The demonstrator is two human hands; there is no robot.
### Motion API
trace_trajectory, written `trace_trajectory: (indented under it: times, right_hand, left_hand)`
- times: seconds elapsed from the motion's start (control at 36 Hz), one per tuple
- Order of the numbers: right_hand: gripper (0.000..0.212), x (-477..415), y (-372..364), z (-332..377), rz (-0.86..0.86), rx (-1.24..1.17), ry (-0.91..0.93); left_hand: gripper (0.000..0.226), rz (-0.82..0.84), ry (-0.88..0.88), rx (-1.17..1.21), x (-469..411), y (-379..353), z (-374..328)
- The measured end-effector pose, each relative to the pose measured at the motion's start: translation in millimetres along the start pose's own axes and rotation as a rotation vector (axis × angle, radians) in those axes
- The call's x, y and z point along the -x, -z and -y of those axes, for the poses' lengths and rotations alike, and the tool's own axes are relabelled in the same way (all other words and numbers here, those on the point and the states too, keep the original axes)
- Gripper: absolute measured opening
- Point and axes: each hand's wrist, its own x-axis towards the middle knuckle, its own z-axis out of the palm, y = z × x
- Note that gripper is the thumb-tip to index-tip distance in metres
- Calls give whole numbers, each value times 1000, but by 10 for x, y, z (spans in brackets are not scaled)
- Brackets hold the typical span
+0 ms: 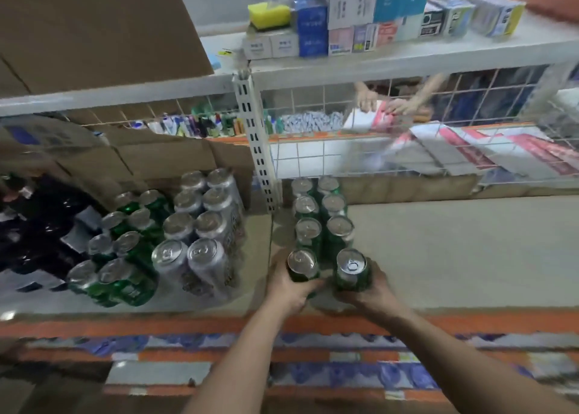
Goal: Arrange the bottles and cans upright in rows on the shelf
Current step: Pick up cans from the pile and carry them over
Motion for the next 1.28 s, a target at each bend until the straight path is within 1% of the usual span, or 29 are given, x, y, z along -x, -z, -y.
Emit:
trace_trajectory:
  times: [0.06, 0.11, 0.14, 0.17, 0.19, 0.22, 0.28, 0.33, 0.47, 0.56, 0.61, 0.69, 0.75, 0.89, 0.97, 1.03, 1.11, 1.19, 1.28]
  right_hand:
    - [54, 45, -46, 33, -38, 11, -10]
    - [48, 82, -70, 56, -40, 34, 6]
    - [48, 90, -66, 61, -29, 50, 10]
    - [50, 92, -55, 65, -24, 58, -2]
    - [53, 84, -45, 68, -24, 64, -11]
    - [54, 86, -32, 86, -19, 65, -15]
    - [53, 79, -29, 123, -11, 83, -16]
    - [49, 83, -37, 161, -14, 77, -39]
    - [53, 28, -77, 181, -17, 55, -37]
    - [60, -23, -110, 169, -22, 5, -28]
    - [72, -46, -131, 150, -27, -18, -19]
    - [96, -79, -133, 109, -13, -70, -23]
    - [100, -89, -117, 94, 4, -86, -18]
    - [96, -106, -74, 90, 36, -140, -5]
    - [82, -99, -47, 58, 66, -129, -7]
    - [76, -84, -32, 51, 47, -137, -15]
    - [75, -91, -33, 36, 34, -161, -20]
    - [76, -100, -65, 35, 28, -147, -18]
    - [72, -88, -84, 57, 1, -120, -2]
  left_hand:
    - [112, 29, -23, -37, 0, 34, -45]
    - [95, 68, -35, -122, 2, 67, -42]
    - [87, 111, -24, -165, 3, 73, -24]
    - [86, 142, -20, -201, -14, 80, 17]
    - [88, 139, -35, -236, -66, 78, 98]
    - [88, 101, -46, -254, -103, 70, 143]
    - [75, 49, -46, -277, -146, 72, 164]
    - [66, 54, -52, -290, -163, 60, 137]
    - [90, 57, -57, -283, -223, 20, 193]
    - [96, 42, -59, -295, -257, 18, 184]
    - [96, 30, -48, -303, -278, 0, 166]
    - [91, 13, -63, -341, -354, -29, 187]
    - [91, 24, -63, -350, -394, -48, 222]
    - [93, -16, -74, -367, -508, -103, 383]
    - [99, -29, -59, -376, -469, -119, 352]
    - [102, -16, -63, -368, -376, -123, 240]
    - [100, 23, -20, -324, -312, -146, 163]
    - [104, 10, -29, -334, -309, -153, 154]
    - [102, 43, -7, -296, -322, -172, 131]
